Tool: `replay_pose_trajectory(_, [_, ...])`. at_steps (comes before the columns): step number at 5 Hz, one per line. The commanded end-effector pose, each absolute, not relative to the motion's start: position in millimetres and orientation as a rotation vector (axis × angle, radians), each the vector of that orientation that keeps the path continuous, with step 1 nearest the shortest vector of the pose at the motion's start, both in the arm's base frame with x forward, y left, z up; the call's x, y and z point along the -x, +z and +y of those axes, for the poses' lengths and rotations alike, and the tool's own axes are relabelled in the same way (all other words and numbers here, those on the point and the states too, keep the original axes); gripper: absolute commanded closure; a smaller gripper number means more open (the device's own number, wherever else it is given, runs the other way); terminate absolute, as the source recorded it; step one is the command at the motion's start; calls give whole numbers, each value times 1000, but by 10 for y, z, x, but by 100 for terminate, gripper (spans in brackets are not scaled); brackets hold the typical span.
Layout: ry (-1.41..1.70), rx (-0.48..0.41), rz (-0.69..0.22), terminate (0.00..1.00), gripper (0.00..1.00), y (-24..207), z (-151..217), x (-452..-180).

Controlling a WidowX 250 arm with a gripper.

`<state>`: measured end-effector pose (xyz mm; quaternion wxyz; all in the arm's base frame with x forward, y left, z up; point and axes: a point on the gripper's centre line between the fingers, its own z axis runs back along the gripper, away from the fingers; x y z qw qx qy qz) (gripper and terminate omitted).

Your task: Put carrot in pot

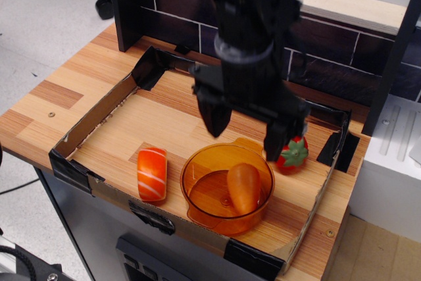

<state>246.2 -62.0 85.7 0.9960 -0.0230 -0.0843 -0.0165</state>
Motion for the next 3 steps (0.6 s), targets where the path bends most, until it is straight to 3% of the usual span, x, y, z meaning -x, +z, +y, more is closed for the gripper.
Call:
replay_pose_trajectory(1, [0,92,-256,0,0,1337,-656,-2584])
replay_pose_trajectory(2, [0,92,-256,0,0,1337,-656,-2584])
replay_pose_trajectory(3, [0,92,-256,100,0,1337,-656,-2584])
